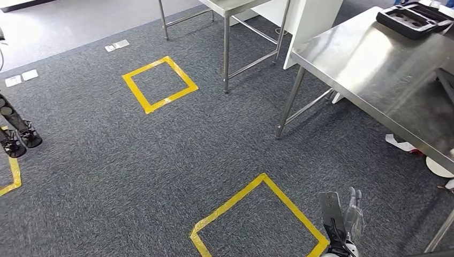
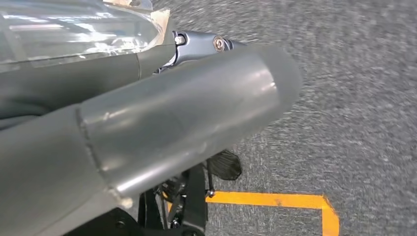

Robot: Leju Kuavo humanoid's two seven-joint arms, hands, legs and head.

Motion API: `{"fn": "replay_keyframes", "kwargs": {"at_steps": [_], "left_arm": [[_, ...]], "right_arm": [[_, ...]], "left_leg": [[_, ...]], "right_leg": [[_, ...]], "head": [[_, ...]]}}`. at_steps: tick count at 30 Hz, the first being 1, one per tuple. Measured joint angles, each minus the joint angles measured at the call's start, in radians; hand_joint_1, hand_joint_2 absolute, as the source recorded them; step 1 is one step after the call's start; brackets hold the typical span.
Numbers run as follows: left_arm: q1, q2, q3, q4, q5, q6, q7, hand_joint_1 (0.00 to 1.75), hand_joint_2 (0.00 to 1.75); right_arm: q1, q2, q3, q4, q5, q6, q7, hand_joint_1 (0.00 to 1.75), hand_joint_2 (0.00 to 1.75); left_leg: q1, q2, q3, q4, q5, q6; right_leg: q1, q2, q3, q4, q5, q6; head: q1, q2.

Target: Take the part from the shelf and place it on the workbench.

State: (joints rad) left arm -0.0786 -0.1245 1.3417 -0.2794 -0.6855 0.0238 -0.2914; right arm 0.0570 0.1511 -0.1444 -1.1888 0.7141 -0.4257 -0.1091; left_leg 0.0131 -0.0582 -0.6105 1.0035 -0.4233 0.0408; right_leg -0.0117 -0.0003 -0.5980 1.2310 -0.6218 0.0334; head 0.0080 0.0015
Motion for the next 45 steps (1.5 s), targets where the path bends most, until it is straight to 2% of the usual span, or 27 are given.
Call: {"fn": "replay_keyframes", "kwargs": {"at_steps": [2,3,5,7,8,10,12,14,15,18,20,22,23,25,27,28,29,30,31,33,35,36,38,40,42,44,45], "left_arm": [[0.000,0.000,0.000,0.003,0.000,0.000,0.000,0.00,0.00],[0.000,0.000,0.000,0.004,0.000,0.000,0.000,0.00,0.00],[0.001,-0.001,0.000,0.005,0.000,0.000,0.000,0.00,0.00],[0.006,-0.001,0.000,0.006,-0.001,0.001,0.000,0.00,0.00],[0.008,-0.001,0.000,0.006,-0.001,0.001,0.000,0.00,0.00],[0.008,-0.001,0.000,0.007,0.000,0.002,0.006,0.00,0.00],[0.005,0.000,0.000,0.009,0.008,0.004,0.023,0.00,0.00],[0.005,0.000,0.002,0.012,0.018,0.010,0.043,0.00,0.00],[0.005,-0.001,0.004,0.013,0.025,0.016,0.051,0.00,0.00],[0.001,-0.006,0.014,0.016,0.041,0.042,0.067,0.00,0.00],[-0.003,-0.014,0.022,0.019,0.050,0.064,0.079,0.00,0.00],[-0.004,-0.020,0.036,0.021,0.076,0.084,0.100,0.00,0.00],[-0.004,-0.023,0.048,0.021,0.103,0.090,0.116,0.00,0.00],[-0.007,-0.032,0.084,0.022,0.182,0.103,0.159,0.00,0.00],[-0.009,-0.045,0.120,0.022,0.234,0.120,0.191,0.00,0.00],[-0.009,-0.051,0.131,0.022,0.238,0.124,0.201,0.00,0.00],[-0.007,-0.057,0.136,0.023,0.230,0.122,0.208,0.00,0.00],[-0.005,-0.062,0.137,0.024,0.216,0.119,0.212,0.00,0.00],[-0.004,-0.065,0.136,0.025,0.200,0.116,0.217,0.00,0.00],[-0.004,-0.069,0.125,0.027,0.158,0.119,0.225,0.00,0.00],[-0.005,-0.068,0.106,0.029,0.121,0.129,0.231,0.00,0.00],[-0.004,-0.067,0.097,0.029,0.110,0.132,0.231,0.00,0.00],[0.000,-0.064,0.084,0.029,0.098,0.137,0.229,0.00,0.00],[0.003,-0.061,0.076,0.029,0.097,0.137,0.224,0.00,0.00],[0.003,-0.059,0.071,0.029,0.097,0.135,0.219,0.00,0.00],[0.004,-0.058,0.067,0.029,0.098,0.133,0.217,0.00,0.00],[0.005,-0.057,0.066,0.029,0.098,0.133,0.216,0.00,0.00]], "right_arm": [[-0.008,-0.001,-0.003,0.022,0.000,-0.002,0.000,0.00,0.00],[-0.012,-0.002,-0.004,0.031,0.000,-0.002,0.000,0.00,0.00],[-0.018,-0.003,-0.006,0.044,0.000,-0.003,0.000,0.00,0.00],[-0.024,-0.002,-0.007,0.052,0.000,-0.003,-0.001,0.00,0.00],[-0.028,-0.002,-0.008,0.055,0.001,-0.004,-0.001,0.00,0.00],[-0.033,-0.001,-0.008,0.066,0.016,-0.004,0.014,0.00,0.00],[-0.046,-0.003,-0.015,0.114,0.034,-0.011,0.041,0.00,0.00],[-0.080,-0.011,-0.034,0.229,0.040,-0.041,0.059,0.00,0.00],[-0.099,-0.015,-0.046,0.304,0.041,-0.061,0.064,0.00,0.00],[-0.141,-0.036,-0.083,0.517,0.040,-0.091,0.092,0.00,0.00],[-0.152,-0.050,-0.104,0.622,0.045,-0.091,0.128,0.00,0.00],[-0.155,-0.054,-0.118,0.708,0.062,-0.093,0.187,0.00,0.00],[-0.154,-0.055,-0.122,0.744,0.075,-0.096,0.225,0.00,0.00],[-0.141,-0.051,-0.125,0.807,0.112,-0.116,0.299,0.00,0.00],[-0.116,-0.043,-0.119,0.861,0.164,-0.150,0.353,0.00,0.00],[-0.104,-0.039,-0.113,0.882,0.194,-0.164,0.372,0.00,0.00],[-0.094,-0.035,-0.103,0.900,0.219,-0.174,0.383,0.00,0.00],[-0.088,-0.032,-0.093,0.913,0.232,-0.183,0.386,0.00,0.00],[-0.085,-0.029,-0.086,0.922,0.234,-0.191,0.381,0.00,0.00],[-0.088,-0.025,-0.082,0.936,0.223,-0.209,0.364,0.00,0.00],[-0.091,-0.025,-0.082,0.947,0.216,-0.227,0.352,0.00,0.00],[-0.093,-0.026,-0.083,0.952,0.206,-0.235,0.349,0.00,0.00],[-0.095,-0.022,-0.093,0.957,0.172,-0.247,0.344,0.00,0.00],[-0.096,-0.015,-0.114,0.959,0.139,-0.251,0.342,0.00,0.00],[-0.089,-0.007,-0.133,0.962,0.123,-0.252,0.342,0.00,0.00],[-0.083,-0.004,-0.147,0.965,0.118,-0.252,0.342,0.00,0.00],[-0.081,-0.003,-0.153,0.966,0.117,-0.252,0.342,0.00,0.00]], "left_leg": [[0.000,-0.026,-0.002,0.001,0.006,-0.008],[-0.001,-0.037,-0.004,0.001,0.009,-0.013],[0.001,-0.055,-0.008,-0.004,0.018,-0.027],[0.005,-0.066,-0.012,-0.014,0.028,-0.041],[0.005,-0.054,-0.018,-0.009,0.023,-0.046],[0.004,-0.003,-0.054,0.065,-0.025,-0.052],[0.007,0.036,-0.117,0.200,-0.091,-0.061],[0.019,0.050,-0.148,0.270,-0.104,-0.072],[0.026,0.057,-0.136,0.250,-0.086,-0.079],[0.045,0.114,-0.036,0.072,-0.015,-0.101],[0.041,0.130,-0.013,0.029,-0.009,-0.092],[0.027,0.105,-0.020,0.034,-0.011,-0.066],[0.023,0.095,-0.022,0.033,-0.009,-0.054],[0.020,0.073,-0.024,0.030,-0.004,-0.035],[0.016,0.050,-0.028,0.028,-0.001,-0.022],[0.012,0.036,-0.031,0.028,0.001,-0.017],[0.009,0.023,-0.034,0.028,0.003,-0.013],[0.006,0.011,-0.037,0.028,0.005,-0.011],[0.003,0.000,-0.038,0.028,0.007,-0.009],[0.000,-0.022,-0.039,0.028,0.013,-0.010],[-0.002,-0.042,-0.040,0.029,0.019,-0.016],[-0.003,-0.050,-0.040,0.028,0.022,-0.021],[-0.003,-0.062,-0.042,0.027,0.028,-0.033],[-0.005,-0.027,-0.060,0.060,-0.001,-0.039],[-0.005,0.026,-0.104,0.168,-0.075,-0.046],[-0.001,0.045,-0.145,0.285,-0.134,-0.057],[0.003,0.050,-0.145,0.304,-0.140,-0.061]], "right_leg": [[-0.002,0.030,0.068,-0.142,0.058,0.010],[-0.002,0.045,0.093,-0.201,0.080,0.009],[0.007,0.058,0.109,-0.249,0.097,-0.002],[0.007,0.038,0.116,-0.263,0.112,-0.018],[0.003,0.029,0.121,-0.273,0.121,-0.026],[-0.010,0.003,0.127,-0.289,0.134,-0.040],[-0.006,-0.024,0.127,-0.290,0.137,-0.046],[-0.006,-0.051,0.126,-0.290,0.135,-0.045],[-0.008,-0.063,0.127,-0.288,0.133,-0.041],[-0.011,-0.096,0.125,-0.266,0.111,-0.013],[-0.002,-0.115,0.119,-0.251,0.095,0.006],[-0.004,-0.131,0.127,-0.253,0.091,0.017],[-0.009,-0.126,0.131,-0.253,0.089,0.022],[-0.019,-0.077,0.113,-0.206,0.054,0.021],[-0.018,-0.021,0.050,-0.072,-0.013,0.006],[-0.014,-0.010,0.013,0.000,-0.041,0.001],[-0.009,-0.005,-0.014,0.048,-0.055,-0.002],[-0.004,-0.002,-0.023,0.057,-0.051,-0.001],[0.001,0.001,-0.010,0.025,-0.032,0.001],[0.010,0.024,0.057,-0.115,0.026,0.001],[0.019,0.051,0.103,-0.215,0.066,-0.013],[0.023,0.056,0.108,-0.230,0.074,-0.021],[0.023,0.040,0.110,-0.235,0.086,-0.037],[0.015,0.020,0.113,-0.244,0.100,-0.052],[0.014,-0.006,0.110,-0.248,0.107,-0.062],[0.015,-0.034,0.101,-0.248,0.108,-0.063],[0.014,-0.047,0.098,-0.248,0.108,-0.063]], "head": [[0.001,0.000],[0.001,0.000],[0.000,0.000],[-0.002,0.000],[-0.004,0.000],[-0.010,0.000],[-0.014,0.000],[-0.015,0.000],[-0.015,0.000],[-0.021,0.000],[-0.019,0.000],[-0.012,0.000],[-0.009,0.000],[-0.006,0.000],[-0.001,0.000],[0.001,0.000],[0.003,0.000],[0.003,0.000],[0.003,0.000],[0.004,0.000],[0.004,0.000],[0.005,0.000],[0.004,0.000],[0.000,0.000],[-0.005,0.000],[-0.007,0.000],[-0.007,0.000]]}}
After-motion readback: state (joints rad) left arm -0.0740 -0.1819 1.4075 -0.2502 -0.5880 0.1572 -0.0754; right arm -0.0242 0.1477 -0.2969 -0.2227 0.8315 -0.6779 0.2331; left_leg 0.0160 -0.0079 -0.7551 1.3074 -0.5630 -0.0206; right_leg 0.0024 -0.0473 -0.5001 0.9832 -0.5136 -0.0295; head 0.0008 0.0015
